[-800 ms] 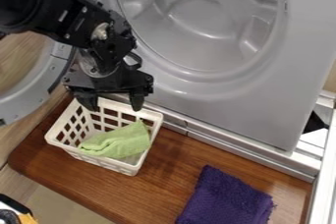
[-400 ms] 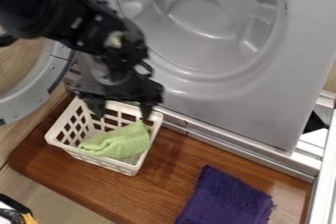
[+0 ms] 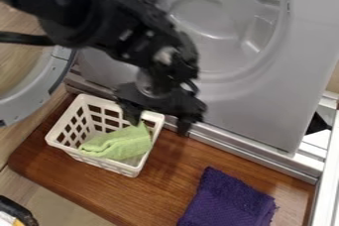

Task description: Move the purple cloth to the middle of the table

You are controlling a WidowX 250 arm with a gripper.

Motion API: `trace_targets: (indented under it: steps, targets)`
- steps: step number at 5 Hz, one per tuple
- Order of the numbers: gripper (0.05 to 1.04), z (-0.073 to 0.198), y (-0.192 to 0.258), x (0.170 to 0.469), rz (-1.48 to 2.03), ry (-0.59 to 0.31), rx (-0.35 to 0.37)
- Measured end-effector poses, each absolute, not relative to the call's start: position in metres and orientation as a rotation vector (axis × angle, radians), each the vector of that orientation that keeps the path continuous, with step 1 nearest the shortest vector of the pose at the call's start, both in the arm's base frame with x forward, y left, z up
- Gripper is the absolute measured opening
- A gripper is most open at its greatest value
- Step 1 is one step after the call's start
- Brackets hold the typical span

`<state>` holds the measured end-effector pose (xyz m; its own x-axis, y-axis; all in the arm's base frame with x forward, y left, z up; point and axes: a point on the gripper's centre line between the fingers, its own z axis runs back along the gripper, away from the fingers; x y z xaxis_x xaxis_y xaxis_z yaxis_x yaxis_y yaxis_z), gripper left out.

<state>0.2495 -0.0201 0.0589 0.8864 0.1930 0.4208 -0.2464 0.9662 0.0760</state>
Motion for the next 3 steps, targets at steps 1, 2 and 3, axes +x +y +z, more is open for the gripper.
trace_targets:
  steps: [1, 2, 3]
  targets:
    - [0.999, 0.052, -0.046, 0.252, 0.157, -0.443, 0.063]
    - [0.999, 0.034, -0.064, 0.252, 0.076, -0.425, 0.049]
    - [0.999, 0.013, -0.077, 0.266, -0.002, -0.439, 0.014]
